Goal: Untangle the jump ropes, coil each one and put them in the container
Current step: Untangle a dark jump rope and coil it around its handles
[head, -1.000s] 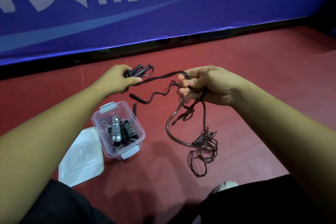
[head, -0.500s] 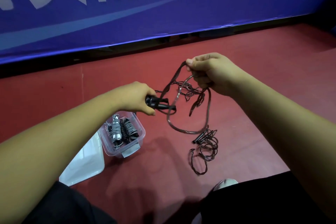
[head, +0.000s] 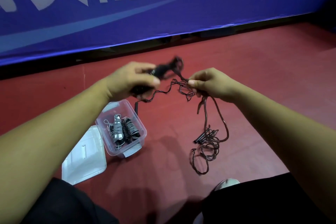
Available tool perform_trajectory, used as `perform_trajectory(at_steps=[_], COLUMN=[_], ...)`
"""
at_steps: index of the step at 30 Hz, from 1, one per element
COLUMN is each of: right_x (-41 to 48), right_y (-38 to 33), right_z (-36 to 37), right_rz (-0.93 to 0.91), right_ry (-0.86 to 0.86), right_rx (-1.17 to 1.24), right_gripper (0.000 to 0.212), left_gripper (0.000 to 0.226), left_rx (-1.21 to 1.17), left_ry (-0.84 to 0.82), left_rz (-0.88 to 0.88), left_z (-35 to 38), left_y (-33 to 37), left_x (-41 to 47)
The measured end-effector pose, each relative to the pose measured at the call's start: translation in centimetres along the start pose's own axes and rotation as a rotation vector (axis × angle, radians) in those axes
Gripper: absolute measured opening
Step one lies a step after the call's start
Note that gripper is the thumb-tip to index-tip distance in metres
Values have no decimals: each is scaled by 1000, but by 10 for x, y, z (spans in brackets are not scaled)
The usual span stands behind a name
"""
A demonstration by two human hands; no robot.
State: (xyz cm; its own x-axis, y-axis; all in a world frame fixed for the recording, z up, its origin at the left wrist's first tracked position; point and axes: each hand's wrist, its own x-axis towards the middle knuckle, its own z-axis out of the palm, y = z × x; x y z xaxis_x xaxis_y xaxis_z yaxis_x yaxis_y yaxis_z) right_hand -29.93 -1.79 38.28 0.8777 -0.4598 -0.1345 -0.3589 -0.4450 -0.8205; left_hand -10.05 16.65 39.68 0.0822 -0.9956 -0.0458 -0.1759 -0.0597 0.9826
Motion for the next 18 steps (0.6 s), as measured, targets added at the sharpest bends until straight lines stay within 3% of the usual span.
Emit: perform_trajectory(at_steps=[3, 5, 8, 10, 13, 18], right_x=[1, 1, -1, -2, -7, -18], right_y=[-15, -19, -20, -21, -25, -34], right_z=[10, 21, 37, 41, 34, 10], right_rz=[-59, -59, -34, -39, -30, -102], right_ry=[-54, -132, -224, -259, -335, -273], right_rx=[-63, -89, -78, -111, -94, 41], right_gripper=[25, 22, 21, 21, 3, 16], left_gripper=[49, 54, 17, 11, 12, 30], left_rx=[-320, -405, -432, -432, -208, 259], left_ry=[261, 334, 416, 514, 607, 644], left_rz=[26, -8, -62, -169, -221, -218], left_z=[-5, -4, -1, -5, -24, -45], left_y=[1, 2, 3, 1, -7, -17], left_x=[7, 9, 14, 16, 13, 10])
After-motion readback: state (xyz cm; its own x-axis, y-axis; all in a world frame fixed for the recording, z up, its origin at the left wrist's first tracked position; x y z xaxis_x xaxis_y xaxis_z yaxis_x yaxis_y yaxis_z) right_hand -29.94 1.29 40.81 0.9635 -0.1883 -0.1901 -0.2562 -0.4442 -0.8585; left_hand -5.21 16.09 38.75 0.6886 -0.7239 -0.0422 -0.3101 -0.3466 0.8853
